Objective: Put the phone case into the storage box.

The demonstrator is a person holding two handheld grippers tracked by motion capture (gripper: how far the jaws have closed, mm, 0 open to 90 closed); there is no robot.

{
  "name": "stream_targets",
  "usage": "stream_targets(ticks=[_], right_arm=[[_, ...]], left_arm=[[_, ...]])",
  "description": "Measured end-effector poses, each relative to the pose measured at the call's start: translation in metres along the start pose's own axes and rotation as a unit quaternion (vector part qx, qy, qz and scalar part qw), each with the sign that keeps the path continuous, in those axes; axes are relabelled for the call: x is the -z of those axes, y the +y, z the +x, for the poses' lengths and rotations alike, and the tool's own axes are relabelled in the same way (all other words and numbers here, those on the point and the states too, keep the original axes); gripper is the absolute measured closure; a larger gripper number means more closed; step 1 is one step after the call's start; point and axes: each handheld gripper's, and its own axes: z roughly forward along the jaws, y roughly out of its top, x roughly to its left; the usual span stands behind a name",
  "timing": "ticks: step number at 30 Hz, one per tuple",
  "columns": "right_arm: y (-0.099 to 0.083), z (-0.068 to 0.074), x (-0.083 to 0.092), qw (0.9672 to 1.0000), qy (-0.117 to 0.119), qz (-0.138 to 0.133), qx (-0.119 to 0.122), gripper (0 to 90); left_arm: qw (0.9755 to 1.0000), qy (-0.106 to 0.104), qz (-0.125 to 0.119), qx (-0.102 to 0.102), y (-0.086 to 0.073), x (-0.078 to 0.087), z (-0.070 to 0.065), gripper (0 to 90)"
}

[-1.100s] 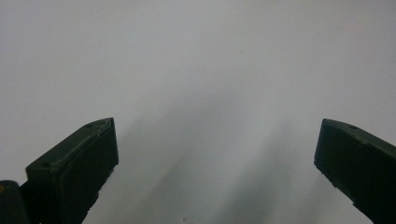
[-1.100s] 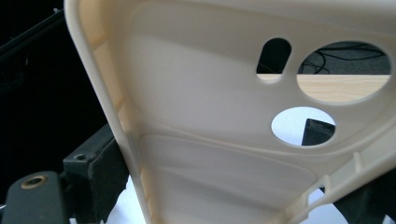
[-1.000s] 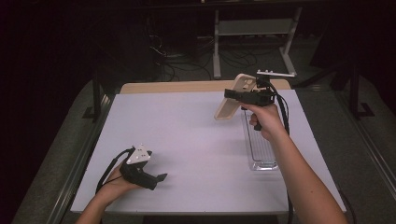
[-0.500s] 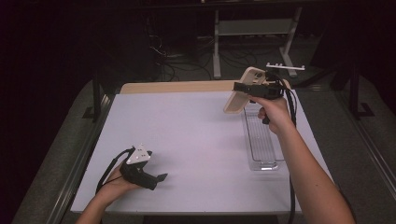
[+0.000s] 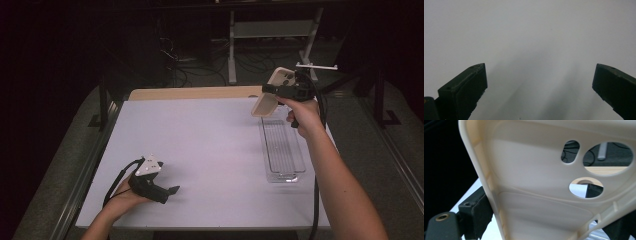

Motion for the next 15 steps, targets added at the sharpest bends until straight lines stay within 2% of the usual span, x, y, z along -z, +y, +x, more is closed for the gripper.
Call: stream_targets(ticks=[2,4,10,15], right_arm=[[0.0022,-0.0021,0.0013,0.9999,-0.01,0.002,0.004,10.7],[0.0042,-0.0033,0.0022,0.9997,-0.02,0.007,0.008,10.7],[0.0077,-0.008,0.0019,0.9987,-0.045,0.017,0.016,10.7],[0.01,-0.0091,-0.0008,0.9967,-0.069,0.029,0.032,10.7]], left_arm=[[1.0,0.0,0.003,-0.001,0.0003,0.0003,0.0004,0.0],[1.0,-0.002,-0.001,0.006,0.0004,-0.0002,-0.001,0.0],[1.0,-0.003,0.0,0.001,0.0013,0.0012,-0.0012,0.0],[1.0,-0.004,0.0,0.002,0.0016,0.0013,-0.0017,0.0]])
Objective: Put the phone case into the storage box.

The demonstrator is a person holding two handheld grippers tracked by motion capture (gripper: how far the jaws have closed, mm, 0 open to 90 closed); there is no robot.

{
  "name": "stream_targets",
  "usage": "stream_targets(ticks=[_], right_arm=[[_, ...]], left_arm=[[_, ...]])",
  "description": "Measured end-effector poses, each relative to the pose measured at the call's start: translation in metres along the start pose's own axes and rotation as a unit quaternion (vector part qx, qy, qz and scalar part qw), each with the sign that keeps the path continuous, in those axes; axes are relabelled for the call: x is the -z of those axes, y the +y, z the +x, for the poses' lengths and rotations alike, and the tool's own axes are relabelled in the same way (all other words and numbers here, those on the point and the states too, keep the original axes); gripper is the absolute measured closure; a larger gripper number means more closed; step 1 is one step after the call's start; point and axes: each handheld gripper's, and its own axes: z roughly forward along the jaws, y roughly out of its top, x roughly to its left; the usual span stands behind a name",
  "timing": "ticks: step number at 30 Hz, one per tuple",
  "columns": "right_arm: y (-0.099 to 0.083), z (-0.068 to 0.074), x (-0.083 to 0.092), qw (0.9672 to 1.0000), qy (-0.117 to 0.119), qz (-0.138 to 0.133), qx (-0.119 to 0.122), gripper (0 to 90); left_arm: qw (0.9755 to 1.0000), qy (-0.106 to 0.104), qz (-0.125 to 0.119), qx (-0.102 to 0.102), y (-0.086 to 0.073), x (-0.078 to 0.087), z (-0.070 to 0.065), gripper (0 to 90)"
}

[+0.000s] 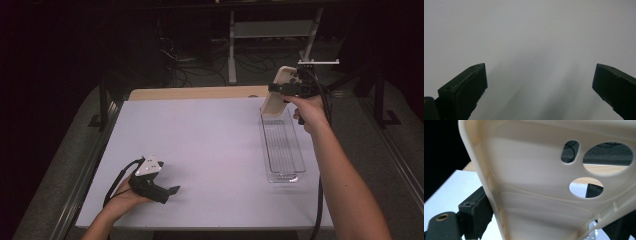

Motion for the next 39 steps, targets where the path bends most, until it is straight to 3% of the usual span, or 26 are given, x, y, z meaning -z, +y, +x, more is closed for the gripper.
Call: stream_targets(ticks=[6,17,25,33,39], right_arm=[[0.003,-0.001,-0.006,0.9994,-0.023,0.019,0.02,10.7],[0.0,-0.003,-0.019,0.9968,-0.05,0.057,0.025,10.7],[-0.002,-0.001,-0.031,0.9931,-0.072,0.088,0.03,10.7],[-0.002,0.003,-0.044,0.9874,-0.097,0.115,0.05,10.7],[-0.004,0.005,-0.053,0.9852,-0.104,0.129,0.043,10.7]], left_arm=[[1.0,-0.001,-0.003,0.002,0.001,0.001,-0.001,0.0],[0.9999,-0.003,-0.01,0.002,0.002,-0.001,-0.003,0.0],[0.9999,-0.004,-0.009,0.002,0.002,-0.001,-0.003,0.0],[0.9999,-0.006,-0.009,-0.001,0.002,0.0,-0.003,0.0],[0.9999,-0.006,-0.01,0.0,0.002,0.0,-0.004,0.0]])
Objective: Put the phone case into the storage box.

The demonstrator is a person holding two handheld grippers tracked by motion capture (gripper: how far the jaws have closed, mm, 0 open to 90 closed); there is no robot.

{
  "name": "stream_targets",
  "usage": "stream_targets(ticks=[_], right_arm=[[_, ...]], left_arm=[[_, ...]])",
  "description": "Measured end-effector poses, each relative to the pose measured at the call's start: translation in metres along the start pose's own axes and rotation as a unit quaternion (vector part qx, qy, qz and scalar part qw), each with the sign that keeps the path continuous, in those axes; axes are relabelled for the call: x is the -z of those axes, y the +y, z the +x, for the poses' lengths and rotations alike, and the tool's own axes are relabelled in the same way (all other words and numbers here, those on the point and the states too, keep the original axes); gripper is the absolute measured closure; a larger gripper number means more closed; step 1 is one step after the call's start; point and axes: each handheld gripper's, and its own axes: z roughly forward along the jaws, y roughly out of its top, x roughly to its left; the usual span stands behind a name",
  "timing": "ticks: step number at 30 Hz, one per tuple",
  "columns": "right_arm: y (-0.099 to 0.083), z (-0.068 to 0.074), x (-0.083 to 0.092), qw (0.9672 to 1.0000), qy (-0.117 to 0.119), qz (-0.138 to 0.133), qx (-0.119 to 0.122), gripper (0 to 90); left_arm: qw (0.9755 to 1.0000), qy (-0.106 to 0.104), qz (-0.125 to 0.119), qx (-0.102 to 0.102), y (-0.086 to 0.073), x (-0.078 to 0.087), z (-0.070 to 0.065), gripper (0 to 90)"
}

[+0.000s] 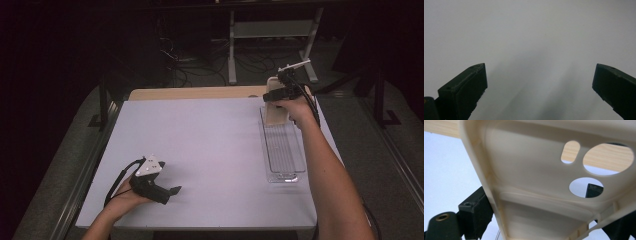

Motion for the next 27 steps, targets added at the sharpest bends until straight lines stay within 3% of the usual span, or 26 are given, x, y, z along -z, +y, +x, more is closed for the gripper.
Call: stream_targets(ticks=[11,18,27], right_arm=[[-0.002,-0.001,-0.019,0.9997,-0.01,0.017,-0.016,10.6],[-0.006,0.0,-0.032,0.9989,-0.031,0.026,-0.023,10.4],[-0.01,-0.006,-0.038,0.9982,-0.041,0.02,-0.04,10.1]], left_arm=[[1.0,-0.002,0.0,-0.003,0.0,-0.001,-0.001,0.0],[1.0,-0.003,-0.002,-0.001,0.0,0.0,-0.001,0.0],[1.0,-0.003,-0.003,0.002,0.0,0.0,0.0,0.0]])
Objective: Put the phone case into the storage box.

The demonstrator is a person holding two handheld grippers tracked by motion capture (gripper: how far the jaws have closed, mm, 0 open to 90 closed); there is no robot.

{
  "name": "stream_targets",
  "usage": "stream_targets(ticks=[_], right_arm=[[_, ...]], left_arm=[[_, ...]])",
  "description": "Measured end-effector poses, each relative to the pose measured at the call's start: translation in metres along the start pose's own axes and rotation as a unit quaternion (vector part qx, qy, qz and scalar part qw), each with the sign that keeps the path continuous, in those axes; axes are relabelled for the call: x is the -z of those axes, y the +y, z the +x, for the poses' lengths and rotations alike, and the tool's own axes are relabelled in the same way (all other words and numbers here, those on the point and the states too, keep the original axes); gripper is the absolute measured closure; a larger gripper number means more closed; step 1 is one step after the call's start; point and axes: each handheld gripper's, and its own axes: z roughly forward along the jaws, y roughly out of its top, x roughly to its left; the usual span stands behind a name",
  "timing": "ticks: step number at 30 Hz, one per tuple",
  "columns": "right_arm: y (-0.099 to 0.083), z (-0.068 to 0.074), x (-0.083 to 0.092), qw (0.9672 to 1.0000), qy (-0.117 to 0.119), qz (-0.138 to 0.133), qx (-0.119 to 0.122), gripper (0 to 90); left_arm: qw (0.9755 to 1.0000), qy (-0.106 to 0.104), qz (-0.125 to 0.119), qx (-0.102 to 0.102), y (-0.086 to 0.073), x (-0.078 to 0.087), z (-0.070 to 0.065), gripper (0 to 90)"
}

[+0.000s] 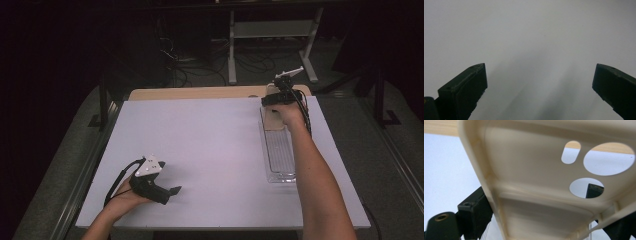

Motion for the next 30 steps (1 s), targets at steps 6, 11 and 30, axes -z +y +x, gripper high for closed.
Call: stream_targets(ticks=[6,11,30], right_arm=[[0.002,0.002,0.0,0.9999,-0.001,-0.011,0.008,9.7],[0.003,0.004,-0.005,0.9997,-0.008,-0.017,0.014,9.3],[0.001,0.006,-0.018,0.9995,-0.012,-0.015,0.023,8.0]], left_arm=[[1.0,0.0,-0.002,0.002,0.0,0.0,0.0,0.0],[1.0,0.001,0.001,-0.001,0.0,0.001,0.001,0.0],[1.0,0.0,-0.001,0.003,0.0,0.0,0.001,0.0]])
